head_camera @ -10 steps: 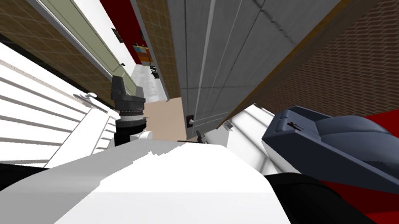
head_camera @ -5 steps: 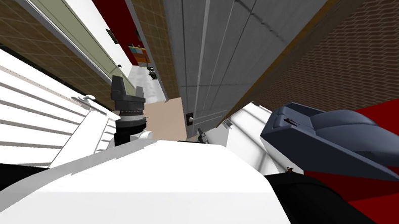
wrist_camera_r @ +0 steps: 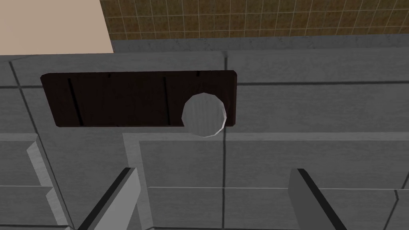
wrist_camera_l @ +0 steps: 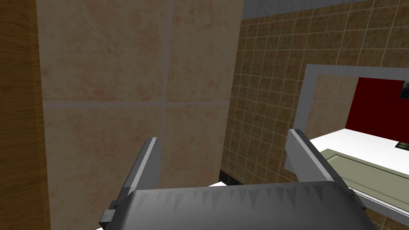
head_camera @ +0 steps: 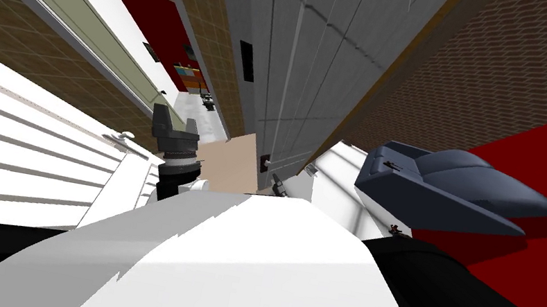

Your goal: Push the door open

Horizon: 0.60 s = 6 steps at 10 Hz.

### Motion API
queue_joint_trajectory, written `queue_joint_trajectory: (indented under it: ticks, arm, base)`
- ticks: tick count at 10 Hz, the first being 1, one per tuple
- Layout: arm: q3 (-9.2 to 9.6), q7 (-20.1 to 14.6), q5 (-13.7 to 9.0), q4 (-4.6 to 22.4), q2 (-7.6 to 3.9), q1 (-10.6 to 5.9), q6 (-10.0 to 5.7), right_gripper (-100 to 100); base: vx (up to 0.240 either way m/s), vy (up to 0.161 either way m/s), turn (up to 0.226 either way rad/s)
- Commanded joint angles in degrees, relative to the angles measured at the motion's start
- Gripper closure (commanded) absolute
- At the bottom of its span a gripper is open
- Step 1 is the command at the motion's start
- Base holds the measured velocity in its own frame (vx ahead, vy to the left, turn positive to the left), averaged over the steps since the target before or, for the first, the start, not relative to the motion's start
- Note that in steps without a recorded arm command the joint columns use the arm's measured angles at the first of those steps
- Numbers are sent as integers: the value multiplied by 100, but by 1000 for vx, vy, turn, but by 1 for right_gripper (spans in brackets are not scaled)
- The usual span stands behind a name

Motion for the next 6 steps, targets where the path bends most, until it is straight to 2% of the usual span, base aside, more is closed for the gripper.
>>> queue_joint_trajectory:
  ticks: [1, 4, 6]
  arm:
    - [-1, 9, -4, 8, 28, -54, 64, -100]
    - [-7, 28, -16, 28, 88, -156, 185, -100]
    - [-12, 27, -19, 34, 91, -169, 188, -100]
  base:
    - [180, 83, 30]
    - [204, 108, 46]
    - [110, 60, 12]
